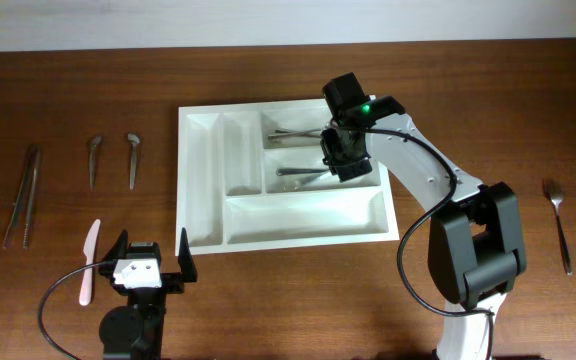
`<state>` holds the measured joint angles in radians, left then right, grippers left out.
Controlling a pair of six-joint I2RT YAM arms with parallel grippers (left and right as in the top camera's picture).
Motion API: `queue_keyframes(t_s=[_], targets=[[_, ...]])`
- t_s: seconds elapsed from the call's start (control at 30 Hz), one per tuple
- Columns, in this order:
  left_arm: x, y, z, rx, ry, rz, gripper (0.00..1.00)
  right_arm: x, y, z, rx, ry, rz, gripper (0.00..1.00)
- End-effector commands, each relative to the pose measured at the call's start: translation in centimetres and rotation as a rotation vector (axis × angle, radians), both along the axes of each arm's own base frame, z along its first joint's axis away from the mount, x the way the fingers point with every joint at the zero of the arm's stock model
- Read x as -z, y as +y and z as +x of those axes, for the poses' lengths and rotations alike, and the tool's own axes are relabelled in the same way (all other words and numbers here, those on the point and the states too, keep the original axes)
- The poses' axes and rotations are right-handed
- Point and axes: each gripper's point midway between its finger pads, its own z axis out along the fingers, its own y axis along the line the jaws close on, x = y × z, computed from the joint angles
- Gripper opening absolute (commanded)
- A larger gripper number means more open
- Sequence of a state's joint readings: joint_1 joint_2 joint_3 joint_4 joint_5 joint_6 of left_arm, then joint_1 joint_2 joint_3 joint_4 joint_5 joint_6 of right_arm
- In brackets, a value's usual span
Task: Pack container
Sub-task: 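Lower the fork beside the first fork and open the gripper, then move the right gripper right to the last silver fork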
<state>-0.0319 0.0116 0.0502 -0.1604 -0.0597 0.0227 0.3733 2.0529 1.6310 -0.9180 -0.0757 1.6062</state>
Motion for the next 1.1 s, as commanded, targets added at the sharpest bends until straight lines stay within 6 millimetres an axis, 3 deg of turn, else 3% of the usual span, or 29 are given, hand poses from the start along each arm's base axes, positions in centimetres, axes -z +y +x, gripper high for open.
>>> queue_keyframes(t_s=[0.0, 0.27, 0.33, 0.4, 0.47, 0.77, 0.87, 1.07], targets=[[0.0, 0.0, 0.0, 0.001, -0.001, 0.015, 0.99, 0.8, 0.2, -0.4, 0.000, 0.022, -0.005, 0.24], [0.0, 0.0, 0.0, 0.001, -0.001, 0.015, 0.99, 0.7, -0.3, 0.5, -0.027, -0.013, -0.018, 0.33], [0.0, 0.0, 0.0, 0.001, -0.001, 0.015, 0.99, 0.4, -0.3, 1.4, -0.064, -0.050, -0.010, 0.52], [0.0, 0.0, 0.0, 0.001, -0.001, 0.015, 0.99, 0.0, -0.2, 2.0, -0.092, -0.076, 0.007, 0.81], [0.1, 0.0, 0.0, 0.001, -0.001, 0.015, 0.99, -0.3, -0.3, 2.3, -0.108, -0.082, 0.021, 0.98], [0.0, 0.0, 0.0, 0.001, -0.001, 0.015, 0.99, -3.3, -1.8, 4.0, -0.298, -0.169, -0.032, 0.98], [0.0, 0.0, 0.0, 0.001, -0.001, 0.015, 0.99, -5.1, -4.2, 4.6, -0.335, -0.192, -0.139, 0.99], [0.0, 0.0, 0.0, 0.001, -0.001, 0.015, 0.99, -11.9, -11.1, 5.4, -0.540, -0.236, -0.486, 0.99]])
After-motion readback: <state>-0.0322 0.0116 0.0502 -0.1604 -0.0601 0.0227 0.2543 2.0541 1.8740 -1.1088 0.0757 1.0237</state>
